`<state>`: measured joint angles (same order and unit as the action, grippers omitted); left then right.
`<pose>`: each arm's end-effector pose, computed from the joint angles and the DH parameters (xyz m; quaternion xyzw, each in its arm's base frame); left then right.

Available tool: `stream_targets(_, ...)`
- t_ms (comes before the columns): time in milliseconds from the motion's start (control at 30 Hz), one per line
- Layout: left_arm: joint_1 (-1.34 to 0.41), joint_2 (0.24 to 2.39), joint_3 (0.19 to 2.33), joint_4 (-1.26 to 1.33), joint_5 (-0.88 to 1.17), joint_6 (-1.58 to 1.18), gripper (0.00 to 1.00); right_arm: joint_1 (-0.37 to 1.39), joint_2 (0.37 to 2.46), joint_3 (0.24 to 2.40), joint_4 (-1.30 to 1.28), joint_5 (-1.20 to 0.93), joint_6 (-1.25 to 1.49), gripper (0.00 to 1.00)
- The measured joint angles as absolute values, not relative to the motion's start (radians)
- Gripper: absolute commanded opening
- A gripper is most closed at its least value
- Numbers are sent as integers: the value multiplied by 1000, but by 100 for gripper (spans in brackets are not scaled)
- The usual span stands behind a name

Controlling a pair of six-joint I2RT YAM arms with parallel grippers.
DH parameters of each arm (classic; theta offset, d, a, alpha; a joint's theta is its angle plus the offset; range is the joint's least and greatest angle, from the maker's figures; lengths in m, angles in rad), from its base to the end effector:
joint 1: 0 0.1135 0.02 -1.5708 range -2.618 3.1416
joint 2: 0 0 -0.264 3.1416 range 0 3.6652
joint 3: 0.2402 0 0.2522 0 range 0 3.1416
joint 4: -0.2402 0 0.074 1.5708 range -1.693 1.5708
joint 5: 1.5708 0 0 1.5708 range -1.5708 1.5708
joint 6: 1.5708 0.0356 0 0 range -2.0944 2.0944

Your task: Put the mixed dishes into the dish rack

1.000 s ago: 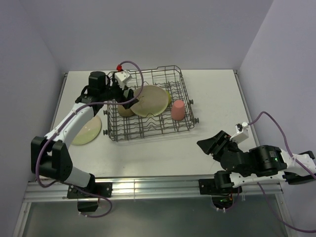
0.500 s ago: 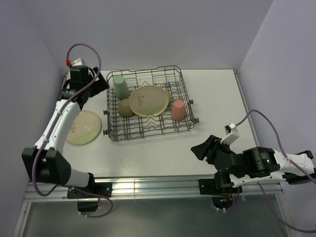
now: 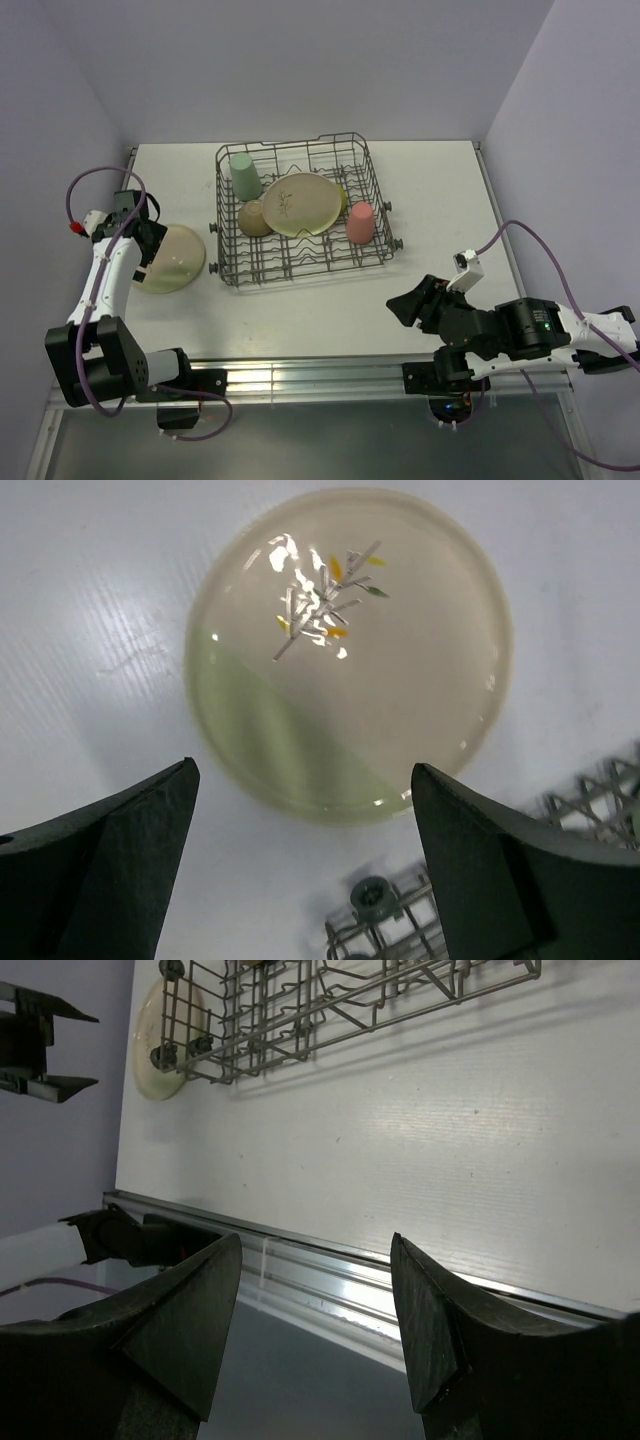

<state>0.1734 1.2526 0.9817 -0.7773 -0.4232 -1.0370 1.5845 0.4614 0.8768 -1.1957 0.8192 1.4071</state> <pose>0.2365 0.0563 0.2643 -0.5820 0.7459 0.0786 0.3143 0.0253 0.0537 0.3156 0.0777 0.8568 0.3247 0.3930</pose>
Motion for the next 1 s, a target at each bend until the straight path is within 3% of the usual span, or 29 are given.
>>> stream_targets(67, 180, 1270, 967, -788, -447, -1076, 92, 1584, 462, 877, -1194, 816, 1400, 69)
stream_targets(167, 215, 1273, 918, -794, -451, -1118, 75, 1584, 467, 879, -1188, 806, 1391, 69)
stream_targets(233, 264, 1278, 888, -801, -444, -1131, 72, 1584, 475, 882, -1186, 800, 1388, 68)
stream_targets(500, 411, 1320, 832, -782, -418, -1124, 75, 1584, 482, 884, -1171, 791, 1385, 69)
stream_targets(867, 444, 1506, 836, -686, -386, -1110, 73, 1584, 530, 885, -1141, 787, 1371, 68)
stream_targets(967, 450, 1529, 846, -650, -379, -1105, 54, 1584, 542, 885, -1129, 783, 1369, 68)
stream_targets(1000, 451, 1536, 852, -640, -377, -1102, 36, 1584, 545, 885, -1123, 781, 1368, 68)
